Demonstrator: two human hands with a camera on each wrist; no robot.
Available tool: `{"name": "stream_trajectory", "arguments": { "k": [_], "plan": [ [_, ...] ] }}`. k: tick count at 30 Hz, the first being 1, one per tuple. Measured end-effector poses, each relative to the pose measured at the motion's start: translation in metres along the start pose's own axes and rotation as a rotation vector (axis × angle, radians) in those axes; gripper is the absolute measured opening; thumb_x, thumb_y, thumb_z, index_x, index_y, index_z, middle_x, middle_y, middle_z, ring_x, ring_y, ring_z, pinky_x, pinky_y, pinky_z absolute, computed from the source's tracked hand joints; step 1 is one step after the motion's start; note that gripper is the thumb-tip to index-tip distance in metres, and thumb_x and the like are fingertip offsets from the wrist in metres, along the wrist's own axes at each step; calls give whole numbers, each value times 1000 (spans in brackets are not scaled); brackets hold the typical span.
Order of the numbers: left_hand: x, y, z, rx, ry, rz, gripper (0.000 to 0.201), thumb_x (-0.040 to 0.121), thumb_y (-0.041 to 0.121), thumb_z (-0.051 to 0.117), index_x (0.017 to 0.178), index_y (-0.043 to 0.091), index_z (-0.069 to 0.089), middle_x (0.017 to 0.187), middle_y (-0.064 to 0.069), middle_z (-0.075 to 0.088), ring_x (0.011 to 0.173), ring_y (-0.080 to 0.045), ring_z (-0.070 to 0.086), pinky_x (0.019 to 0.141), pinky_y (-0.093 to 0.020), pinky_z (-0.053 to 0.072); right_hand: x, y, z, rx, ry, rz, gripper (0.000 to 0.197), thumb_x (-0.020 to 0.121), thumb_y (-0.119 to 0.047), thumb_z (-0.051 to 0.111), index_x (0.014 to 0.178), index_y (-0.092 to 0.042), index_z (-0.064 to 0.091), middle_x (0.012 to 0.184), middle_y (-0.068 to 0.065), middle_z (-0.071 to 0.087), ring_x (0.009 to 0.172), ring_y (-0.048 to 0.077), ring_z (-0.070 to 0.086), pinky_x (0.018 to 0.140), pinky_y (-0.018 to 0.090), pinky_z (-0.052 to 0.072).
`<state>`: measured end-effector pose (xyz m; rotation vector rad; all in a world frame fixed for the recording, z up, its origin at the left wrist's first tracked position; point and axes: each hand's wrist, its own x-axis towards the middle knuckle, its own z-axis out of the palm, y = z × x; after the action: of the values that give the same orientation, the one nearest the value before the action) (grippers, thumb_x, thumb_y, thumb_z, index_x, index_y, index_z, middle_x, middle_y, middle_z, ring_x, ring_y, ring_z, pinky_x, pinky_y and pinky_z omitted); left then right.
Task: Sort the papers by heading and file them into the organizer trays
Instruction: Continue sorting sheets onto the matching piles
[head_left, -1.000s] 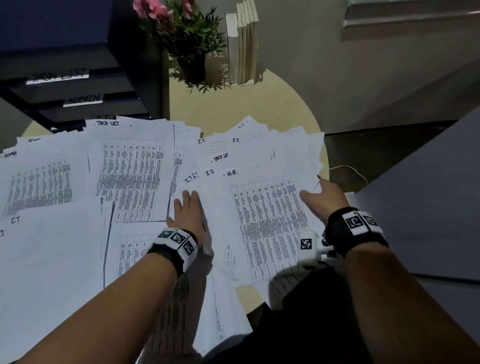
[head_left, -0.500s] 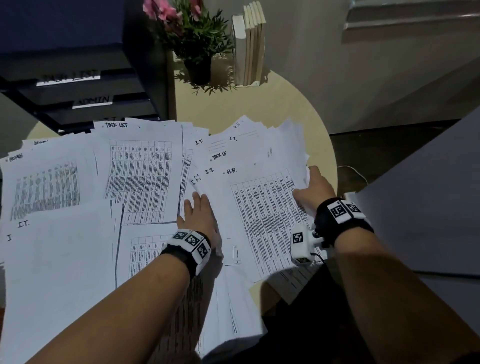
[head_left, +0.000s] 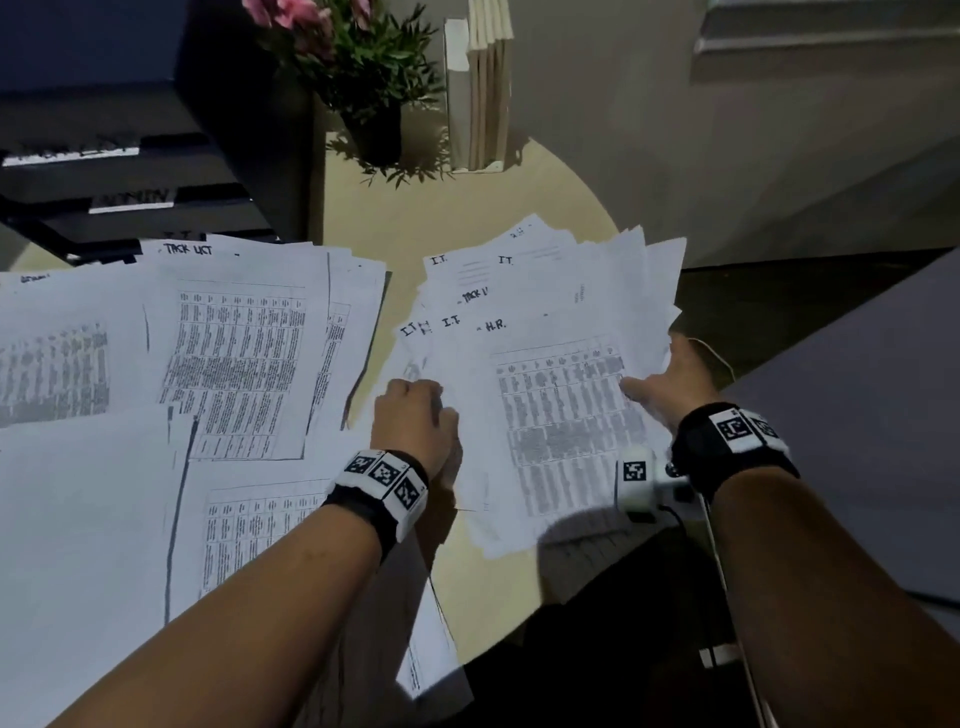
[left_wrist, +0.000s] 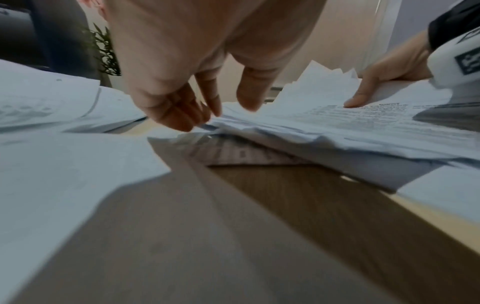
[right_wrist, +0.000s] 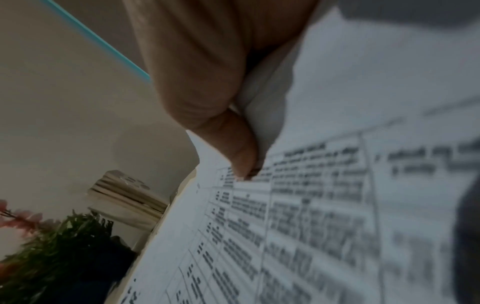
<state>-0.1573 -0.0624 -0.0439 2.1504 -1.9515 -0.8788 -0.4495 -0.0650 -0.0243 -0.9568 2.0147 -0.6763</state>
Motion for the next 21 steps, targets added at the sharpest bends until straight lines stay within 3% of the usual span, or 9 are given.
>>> {"name": "stream_trajectory", "arguments": {
  "k": [2, 4, 6, 8, 10, 13, 16, 18, 21],
  "plan": [
    [8, 10, 4, -45, -55, -10, 53, 90, 41, 64, 136, 17, 52, 135, -10, 43, 126, -28, 45, 104, -35, 38, 0, 6, 0, -90, -57, 38, 66, 84, -13, 73, 139, -11, 37, 124, 5, 51, 108, 23, 53, 89, 30, 41],
    [13, 16, 9, -9, -67, -26, 69, 83, 45, 72, 141, 16, 47, 139, -9, 37, 129, -26, 42, 107, -36, 38, 0, 12, 3, -330, 68, 6, 75, 83, -21, 70, 146, -15, 30, 138, 8, 41, 121, 30, 48, 99, 38, 41],
    [14, 19, 12, 25, -68, -52, 76, 79, 38, 79, 143, 16, 43, 142, -9, 32, 131, -27, 39, 108, -37, 38, -2, 10, 6, -572, 262, -120, 72, 83, -21, 67, 147, -20, 33, 147, 9, 33, 131, 35, 36, 107, 47, 32],
    [15, 21, 12, 28, -91, -78, 78, 79, 28, 81, 145, 17, 40, 144, -9, 29, 134, -27, 36, 109, -37, 37, -5, 3, 11, -645, 267, -234, 58, 89, -18, 61, 143, -19, 41, 146, 10, 34, 130, 35, 33, 107, 46, 28],
    [17, 22, 10, -1, -120, -108, 79, 79, 23, 80, 146, 18, 38, 146, -10, 27, 135, -28, 36, 109, -36, 36, -7, -2, 19, -626, 118, -204, 52, 94, -20, 55, 144, -16, 40, 144, 14, 35, 130, 35, 32, 108, 45, 31],
    [19, 27, 9, -106, -132, -137, 68, 81, 28, 76, 140, 15, 44, 141, -11, 35, 127, -26, 46, 105, -34, 39, -10, 0, 33, -568, -24, -102, 61, 97, -27, 55, 150, -12, 29, 148, 15, 29, 135, 33, 26, 113, 41, 28],
    [18, 34, 13, -273, -98, -144, 42, 84, 26, 71, 120, 14, 54, 109, -4, 58, 98, -21, 60, 83, -32, 50, -13, 1, 41, -548, -38, -116, 71, 95, -28, 58, 153, -13, 20, 149, 14, 26, 137, 33, 24, 114, 39, 25],
    [17, 35, 14, -390, -72, -153, 32, 86, 20, 68, 115, 14, 54, 94, -1, 63, 84, -18, 62, 70, -28, 49, -11, 4, 39, -453, -37, -90, 77, 94, -28, 60, 155, -14, 15, 149, 14, 27, 139, 33, 25, 114, 42, 25],
    [15, 32, 15, -475, -83, -113, 17, 87, 17, 66, 104, 17, 65, 87, -7, 71, 78, -27, 69, 69, -37, 57, -5, 10, 33, -191, 24, -73, 69, 91, -24, 63, 151, -15, 29, 137, 10, 42, 128, 28, 44, 109, 41, 38]
  ]
}}
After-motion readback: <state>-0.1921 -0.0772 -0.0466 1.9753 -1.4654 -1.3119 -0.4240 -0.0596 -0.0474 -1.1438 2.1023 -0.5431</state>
